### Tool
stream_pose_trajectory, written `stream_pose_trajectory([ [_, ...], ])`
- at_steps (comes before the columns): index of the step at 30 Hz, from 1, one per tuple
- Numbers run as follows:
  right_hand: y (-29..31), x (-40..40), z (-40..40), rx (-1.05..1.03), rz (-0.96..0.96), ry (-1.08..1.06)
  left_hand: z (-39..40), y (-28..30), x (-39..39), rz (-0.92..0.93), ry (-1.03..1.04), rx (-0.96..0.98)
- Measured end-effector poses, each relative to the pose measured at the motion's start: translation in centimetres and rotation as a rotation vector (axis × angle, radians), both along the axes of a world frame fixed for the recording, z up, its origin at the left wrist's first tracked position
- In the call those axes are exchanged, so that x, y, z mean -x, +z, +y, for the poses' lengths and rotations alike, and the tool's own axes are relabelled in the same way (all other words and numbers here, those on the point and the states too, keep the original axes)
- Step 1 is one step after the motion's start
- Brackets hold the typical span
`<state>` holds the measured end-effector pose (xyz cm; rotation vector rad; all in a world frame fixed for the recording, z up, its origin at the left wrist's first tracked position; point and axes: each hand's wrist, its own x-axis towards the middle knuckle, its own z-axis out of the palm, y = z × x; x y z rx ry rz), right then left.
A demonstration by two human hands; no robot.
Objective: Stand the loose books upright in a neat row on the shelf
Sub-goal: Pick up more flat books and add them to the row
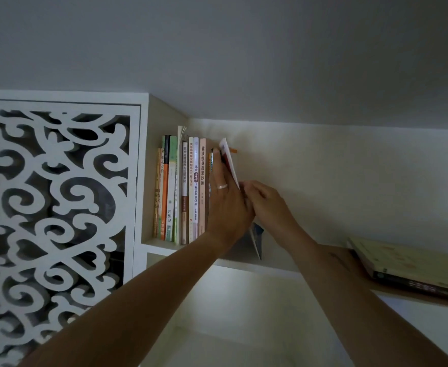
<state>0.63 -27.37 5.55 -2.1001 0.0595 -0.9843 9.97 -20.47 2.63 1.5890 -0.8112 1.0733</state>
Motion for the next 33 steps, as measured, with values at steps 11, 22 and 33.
stream_pose_trajectory([
  [11, -3.9, -2.3, 2.0, -0.163, 0.283, 0.191, 3.9, 1.6, -3.6, -0.33, 0.309, -0.202],
  [22, -6.0, -4.1, 3.6, 0.142, 0.174, -0.081, 7.0, 0.0, -3.8, -0.723, 0.591, -0.841],
  [33, -2.4, 3.9, 0.1, 0.668, 0.728, -0.371, 2.6, -0.6, 2.1, -0.33, 0.887, -1.045],
])
